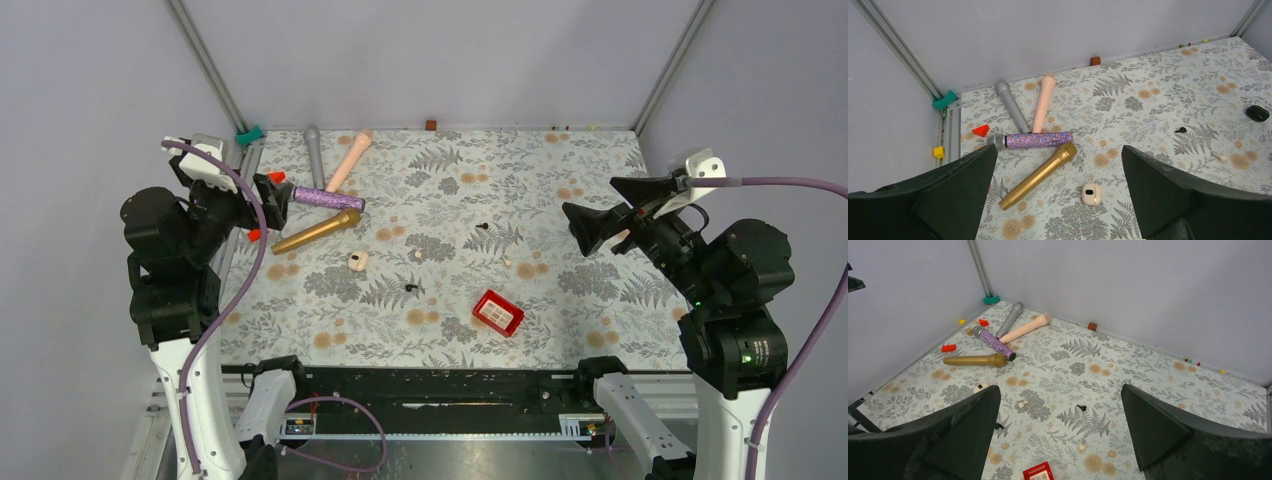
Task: Insert the wireless bluetooth earbuds into the charging case
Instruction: Move the charging case to the center of the board.
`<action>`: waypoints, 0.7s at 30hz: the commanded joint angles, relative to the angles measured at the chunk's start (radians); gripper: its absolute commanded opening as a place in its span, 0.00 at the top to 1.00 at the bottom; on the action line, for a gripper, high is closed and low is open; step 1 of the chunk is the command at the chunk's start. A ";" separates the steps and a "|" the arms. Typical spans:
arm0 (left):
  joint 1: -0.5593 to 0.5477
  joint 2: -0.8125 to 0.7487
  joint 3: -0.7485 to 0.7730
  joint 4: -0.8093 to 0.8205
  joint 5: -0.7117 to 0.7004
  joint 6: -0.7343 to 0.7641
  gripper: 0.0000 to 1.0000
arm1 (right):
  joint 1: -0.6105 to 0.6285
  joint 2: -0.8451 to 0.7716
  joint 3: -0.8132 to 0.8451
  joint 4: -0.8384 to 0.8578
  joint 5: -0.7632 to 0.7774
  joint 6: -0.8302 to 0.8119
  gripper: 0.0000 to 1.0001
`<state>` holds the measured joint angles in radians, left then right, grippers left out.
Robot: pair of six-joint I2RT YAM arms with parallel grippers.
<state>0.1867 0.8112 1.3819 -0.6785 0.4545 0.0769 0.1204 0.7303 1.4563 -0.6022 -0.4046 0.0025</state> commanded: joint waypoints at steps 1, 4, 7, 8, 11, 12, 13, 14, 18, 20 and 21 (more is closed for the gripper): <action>0.010 -0.007 0.026 0.053 0.019 -0.016 0.01 | -0.007 -0.001 0.026 0.010 0.012 0.019 0.02; 0.013 -0.010 0.023 0.055 0.014 -0.016 0.01 | -0.006 -0.005 0.025 0.010 0.016 0.025 0.02; 0.017 -0.020 0.020 0.056 0.020 -0.010 0.01 | -0.006 -0.015 0.007 0.009 -0.011 -0.032 0.01; 0.018 -0.023 0.019 0.054 0.027 -0.006 0.01 | -0.006 -0.019 0.001 0.009 -0.009 -0.046 0.01; 0.019 -0.034 0.014 0.055 0.058 0.024 0.01 | -0.006 -0.025 -0.022 0.019 0.016 -0.077 0.01; 0.018 -0.039 0.010 0.056 0.061 0.036 0.01 | -0.006 -0.027 -0.027 0.023 0.025 -0.086 0.01; 0.019 -0.049 0.003 0.058 0.064 0.053 0.01 | -0.007 -0.029 -0.032 0.026 0.034 -0.091 0.01; 0.019 -0.058 -0.007 0.058 0.068 0.072 0.01 | -0.006 -0.031 -0.035 0.030 0.040 -0.093 0.01; 0.017 -0.098 -0.045 0.015 0.073 0.162 0.01 | -0.006 -0.038 -0.055 0.040 0.056 -0.093 0.02; 0.017 -0.120 -0.080 0.005 0.074 0.197 0.01 | -0.006 -0.034 -0.061 0.030 0.074 -0.094 0.02; 0.017 -0.128 -0.098 0.005 0.078 0.205 0.01 | -0.007 -0.031 -0.063 0.020 0.084 -0.102 0.02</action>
<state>0.1997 0.7136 1.3369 -0.6834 0.5018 0.1913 0.1196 0.6983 1.4025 -0.6029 -0.3702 -0.0742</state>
